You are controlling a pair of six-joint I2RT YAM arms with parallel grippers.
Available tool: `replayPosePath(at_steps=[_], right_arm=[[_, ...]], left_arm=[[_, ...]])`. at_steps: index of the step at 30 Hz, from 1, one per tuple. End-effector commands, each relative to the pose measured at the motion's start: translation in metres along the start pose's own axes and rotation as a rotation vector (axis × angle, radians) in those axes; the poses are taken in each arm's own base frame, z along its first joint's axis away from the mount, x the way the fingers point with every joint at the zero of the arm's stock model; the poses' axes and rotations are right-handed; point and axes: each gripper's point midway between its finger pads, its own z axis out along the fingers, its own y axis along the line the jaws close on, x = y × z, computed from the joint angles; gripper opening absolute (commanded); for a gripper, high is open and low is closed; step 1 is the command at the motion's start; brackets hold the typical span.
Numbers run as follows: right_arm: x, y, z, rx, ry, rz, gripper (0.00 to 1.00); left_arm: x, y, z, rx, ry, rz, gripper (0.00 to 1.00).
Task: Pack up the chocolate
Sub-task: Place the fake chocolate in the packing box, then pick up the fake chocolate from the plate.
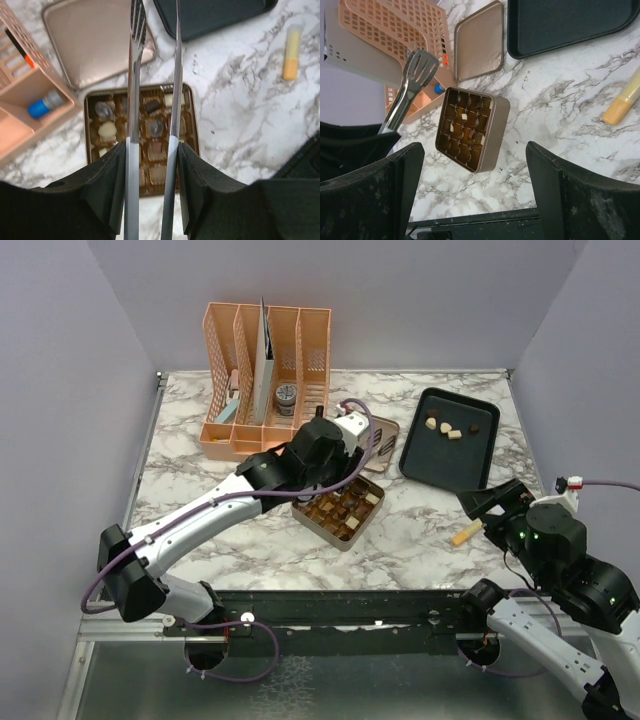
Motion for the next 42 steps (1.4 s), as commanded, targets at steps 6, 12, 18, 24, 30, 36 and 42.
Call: replayPosePath(at_steps=[6, 12, 18, 24, 30, 36, 42], right_arm=[[-0.024, 0.014, -0.009, -0.048, -0.083, 0.020, 0.87], [-0.021, 0.021, -0.005, -0.062, -0.067, 0.014, 0.87], [-0.023, 0.024, -0.005, -0.062, -0.067, 0.019, 0.87], [-0.026, 0.025, -0.008, -0.057, -0.072, 0.025, 0.87], [-0.029, 0.027, -0.010, -0.061, -0.075, 0.029, 0.87], [-0.031, 0.028, -0.012, -0.065, -0.076, 0.038, 0.87], [-0.032, 0.025, -0.014, -0.059, -0.082, 0.038, 0.87]], left_arm=[[-0.072, -0.004, 0.079, -0.031, -0.252, 0.166, 0.45], [-0.077, -0.012, 0.143, -0.023, -0.239, 0.215, 0.45], [-0.074, -0.021, 0.205, -0.008, -0.202, 0.213, 0.44], [-0.070, -0.024, 0.248, -0.014, -0.202, 0.203, 0.44], [-0.057, -0.016, 0.280, -0.054, -0.178, 0.213, 0.44], [-0.048, 0.000, 0.300, -0.117, -0.155, 0.197, 0.45], [-0.046, 0.004, 0.309, -0.118, -0.163, 0.176, 0.48]])
